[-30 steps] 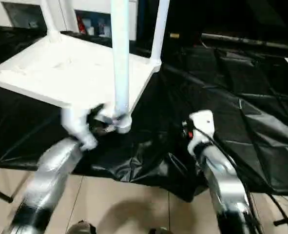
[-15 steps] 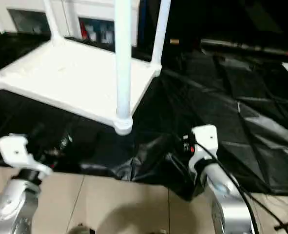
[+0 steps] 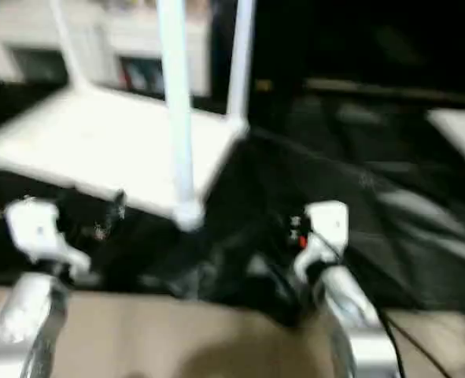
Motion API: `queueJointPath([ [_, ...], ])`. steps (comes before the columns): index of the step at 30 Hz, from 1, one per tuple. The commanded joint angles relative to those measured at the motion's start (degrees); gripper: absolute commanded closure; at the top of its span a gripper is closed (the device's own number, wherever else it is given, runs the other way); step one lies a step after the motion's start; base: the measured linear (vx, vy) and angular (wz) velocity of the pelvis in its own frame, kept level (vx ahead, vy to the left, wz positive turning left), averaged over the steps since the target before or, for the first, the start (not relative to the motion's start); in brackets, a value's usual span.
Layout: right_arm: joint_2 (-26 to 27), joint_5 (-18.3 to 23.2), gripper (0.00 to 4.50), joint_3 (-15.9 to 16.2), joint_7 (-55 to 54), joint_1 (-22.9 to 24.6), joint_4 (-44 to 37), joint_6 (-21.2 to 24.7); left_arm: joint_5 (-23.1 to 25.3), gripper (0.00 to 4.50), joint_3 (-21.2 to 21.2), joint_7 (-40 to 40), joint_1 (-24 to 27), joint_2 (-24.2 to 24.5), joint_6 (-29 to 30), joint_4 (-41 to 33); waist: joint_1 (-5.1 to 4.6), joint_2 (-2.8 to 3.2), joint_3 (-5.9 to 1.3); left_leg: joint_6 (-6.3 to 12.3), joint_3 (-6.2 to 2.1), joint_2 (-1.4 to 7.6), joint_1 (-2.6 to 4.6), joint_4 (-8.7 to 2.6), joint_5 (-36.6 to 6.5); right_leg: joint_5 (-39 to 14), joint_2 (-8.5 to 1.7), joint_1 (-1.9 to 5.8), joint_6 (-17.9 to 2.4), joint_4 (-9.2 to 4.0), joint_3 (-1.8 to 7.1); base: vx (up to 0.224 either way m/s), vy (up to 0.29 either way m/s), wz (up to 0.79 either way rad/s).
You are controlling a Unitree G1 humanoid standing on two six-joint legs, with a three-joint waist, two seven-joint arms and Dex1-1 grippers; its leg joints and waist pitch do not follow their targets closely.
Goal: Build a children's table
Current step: Rotate table base
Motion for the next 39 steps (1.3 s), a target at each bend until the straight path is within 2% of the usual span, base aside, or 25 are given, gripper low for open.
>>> queueJointPath([
  [1,-0.72,-1.09,1.48,0.32,0.61,-0.92,1.0,-0.86,0.3,0.04,-0.42,0.45,-0.27,0.0,0.81,0.4,-1.76,0.83,-2.42,8.24,-3.05,3.16,4.84,-7.36,-17.44,-10.22,-0.74,-2.67,-8.54,-3.39,0.57,0.178,0.026,0.13],
  [2,-0.74,-1.08,1.48,0.24,0.56,-1.02,1.11,-0.8,0.1,0.04,-0.11,0.46,-0.37,0.09,0.85,0.57,-2.52,0.74,-2.88,11.09,-4.73,4.13,6.45,-7.56,-17.3,-5.98,-0.66,-3.91,-7.72,-1.76,0.24,0.219,0.01,0.08],
  [3,-0.77,-1.06,1.48,0.11,0.5,-1.17,1.24,-0.75,-0.1,0.04,0.38,0.42,-0.59,-0.08,1.11,0.68,-4.42,0.25,-3.97,25.24,-9.2,6.32,9.35,-6.4,-7.94,-0.03,-2.06,-8.41,-1.32,3.14,0.4,0.247,-0.029,-0.08],
  [4,-0.77,-1.06,1.48,0.11,0.5,-1.17,1.24,-0.75,-0.1,0.04,0.38,0.42,-0.59,-0.08,1.11,0.68,-4.88,-0.08,-4.15,29.5,-9.86,6.06,9.55,-5.63,-2.66,0.01,-2.65,-9.72,0.56,3.93,0.77,0.247,-0.029,-0.08],
  [5,-0.86,-1.04,1.48,0.05,0.53,-1.28,1.38,-0.81,-0.34,0.04,0.68,0.3,-0.89,-0.17,1.23,0.99,-5.38,-0.62,-4.08,31.43,-9.65,4.83,8.22,-5.22,2.16,0.56,-3.25,-9.32,1.61,3.32,1.46,0.221,-0.091,-0.23],
  [6,-0.91,-1.03,1.48,0.02,0.56,-1.37,1.49,-0.84,-0.36,0.04,0.69,0.28,-1.03,-0.17,1.25,1.12,-1.29,-3.73,-2.5,21.09,-1.31,-8.2,-4.7,3.16,-2.91,3.64,-6.88,4.3,1.0,-5.73,10.13,0.211,-0.051,0.01],
  [7,-1.01,-1.11,1.48,0.01,0.56,-1.46,1.6,-0.86,-0.36,0.04,0.65,0.19,-1.12,-0.1,1.22,1.32,-0.94,-3.41,-2.12,17.77,-2.6,-6.52,-7.97,7.11,-4.95,3.58,-11.22,6.8,-2.18,-7.51,13.44,0.211,-0.051,0.01],
  [8,-1.05,-1.15,1.48,0.0,0.59,-1.5,1.66,-0.88,-0.38,0.04,0.61,0.19,-1.14,-0.05,1.21,1.42,-0.49,-3.52,-2.86,13.53,-3.6,-4.91,-9.82,9.4,-4.52,9.98,-12.11,7.98,-5.61,-6.88,13.88,0.236,0.064,0.27],
  [9,-1.34,-1.39,1.48,0.04,0.72,-1.53,1.64,-0.98,-0.56,0.04,0.55,0.21,-1.14,-0.04,1.25,1.65,-0.74,-3.82,-2.71,7.6,-3.9,-4.32,-12.1,8.87,-1.04,26.28,-8.47,8.42,-8.14,-5.31,10.87,0.251,0.087,0.11],
  [10,-1.62,-1.48,1.48,0.1,0.79,-1.56,1.64,-1.09,-0.72,0.04,0.48,0.28,-1.13,0.0,1.31,1.78,-0.47,-2.35,-3.29,6.8,-3.77,-3.68,-10.55,3.5,6.5,31.18,-3.95,7.33,-5.7,-4.93,5.81,0.251,0.087,0.11],
  [11,-1.91,-1.44,1.48,0.04,0.89,-1.58,1.62,-1.07,-0.82,0.04,0.36,0.24,-1.12,0.02,1.28,1.95,-1.84,1.41,-4.41,11.54,-4.9,-1.98,-5.01,-2.13,15.36,21.52,1.33,5.07,0.1,-2.92,-0.56,0.083,0.044,0.05],
  [12,-2.23,-1.43,1.48,-0.09,1.01,-1.63,1.7,-1.17,-1.31,0.04,0.39,0.11,-1.08,-0.31,1.04,2.23,-4.77,3.25,-4.19,26.83,-13.96,4.04,1.38,-4.84,6.92,-3.45,3.25,-4.72,3.0,7.14,-2.59,0.062,-0.014,-0.22],
  [13,-2.61,-1.39,1.48,-0.37,1.22,-1.71,1.89,-1.31,-1.53,0.04,0.21,-0.12,-0.97,-0.51,1.4,2.53,-5.46,2.19,-5.76,33.91,-15.55,5.54,4.33,-3.04,11.33,-8.6,1.93,-6.67,4.02,8.19,-1.81,0.062,-0.014,-0.22],
  [14,-2.79,-1.47,1.48,-0.46,1.35,-1.77,2.12,-1.47,-1.25,0.04,0.03,-0.3,-0.84,-0.4,1.92,2.7,-4.43,2.85,-5.67,35.42,-15.63,5.41,4.62,-1.28,16.7,-8.57,0.61,-8.9,3.97,8.98,-0.81,0.207,-0.039,-0.25],
  [16,-3.27,-1.77,1.48,-0.56,1.62,-2.0,2.86,-2.08,-1.49,0.04,-0.35,-1.87,-0.27,0.28,1.86,3.08,-4.07,1.84,-5.41,32.02,-13.61,3.6,2.06,0.02,45.08,3.92,-0.07,-11.16,7.36,9.52,0.46,0.166,-0.004,-0.15],
  [17,-3.43,-1.94,1.48,-0.65,1.77,-2.1,3.2,-2.45,-1.64,0.04,-0.52,-2.53,-0.02,0.58,1.57,3.23,-3.07,0.72,-4.27,26.44,-10.35,1.85,-1.62,-0.45,60.12,15.25,-0.64,-10.69,7.3,7.71,1.66,0.106,0.005,-0.18],
  [18,-3.46,-2.06,1.48,-0.71,1.85,-2.1,3.33,-2.65,-1.74,0.04,-0.63,-2.83,0.14,0.76,1.38,3.25,-3.22,-3.46,-3.89,17.97,-5.78,-3.32,-4.46,2.27,41.51,34.49,-3.85,-9.59,4.08,-1.26,6.28,0.0,0.0,0.0],
  [19,-3.52,-1.97,1.48,-0.8,2.17,-2.28,3.47,-2.7,-2.29,0.04,-0.49,-3.39,0.44,1.17,1.51,3.49,-3.22,-4.99,-3.76,15.36,-4.61,-5.46,-6.06,2.8,27.62,33.07,-5.8,-8.1,6.34,-2.81,7.92,0.0,0.0,0.0],
  [20,-3.58,-1.55,1.48,-0.96,2.66,-2.52,3.59,-2.62,-2.84,0.04,-0.42,-4.3,0.69,1.72,1.26,3.81,-2.67,-3.51,-3.12,12.58,-4.89,-4.96,-6.45,3.74,15.48,31.0,-9.67,-7.6,3.58,-3.14,9.49,-0.086,-0.024,0.19],
  [21,-3.99,-1.08,1.48,-0.97,3.6,-2.98,3.8,-2.51,-4.47,0.04,-0.22,-7.8,1.27,3.99,1.84,4.62,-3.25,-3.09,-3.52,5.48,-5.35,-3.11,-5.77,0.59,4.34,21.57,-7.79,-5.84,-2.08,-2.9,7.09,0.0,0.0,0.0],
  [22,-4.33,-0.72,1.48,-0.84,4.43,-3.01,3.82,-2.52,-4.66,0.04,0.15,-9.06,1.22,5.15,1.71,5.23,-3.25,-3.09,-3.52,5.48,-5.35,-3.11,-5.77,0.59,4.34,21.57,-7.79,-5.84,-2.08,-2.9,7.09,0.0,0.0,0.0],
  [24,-5.98,-0.38,1.48,-0.08,6.33,-2.81,3.93,-2.76,-6.87,0.04,1.51,-13.93,0.55,8.3,2.74,6.35,-4.23,-1.26,-2.51,4.79,-5.01,-1.02,-4.36,-2.78,-5.9,2.44,-3.77,-7.84,-8.24,-3.56,4.47,-0.04,-0.041,0.11],
  [27,-6.81,0.79,1.48,-0.02,8.33,-2.73,4.22,-2.67,-8.72,0.04,2.09,-17.94,0.07,10.89,3.06,6.87,-4.63,-1.2,-1.64,2.68,-3.68,0.68,-2.87,-3.95,-22.66,-15.0,-4.66,-9.03,-9.59,-5.28,4.24,-0.06,-0.02,0.17],
  [33,-11.67,3.63,1.48,0.49,19.49,-5.88,8.44,-3.49,-12.21,0.04,-4.21,-40.92,-5.63,25.19,6.54,10.96,-4.11,-1.64,-1.16,1.66,-3.18,1.03,-3.63,-5.03,-20.73,-21.72,-5.54,-8.7,-6.61,-5.54,4.6,-0.043,-0.014,0.11],
  [39,-18.24,4.06,1.48,2.97,30.03,-6.58,9.8,-4.89,-1.74,0.04,-14.65,-55.51,-14.43,34.21,2.43,20.04,-3.71,-2.31,-1.49,2.68,-2.57,1.15,-3.58,-5.04,-15.43,-18.73,-5.82,-8.4,-7.01,-5.36,4.95,0.0,0.0,0.0],
])
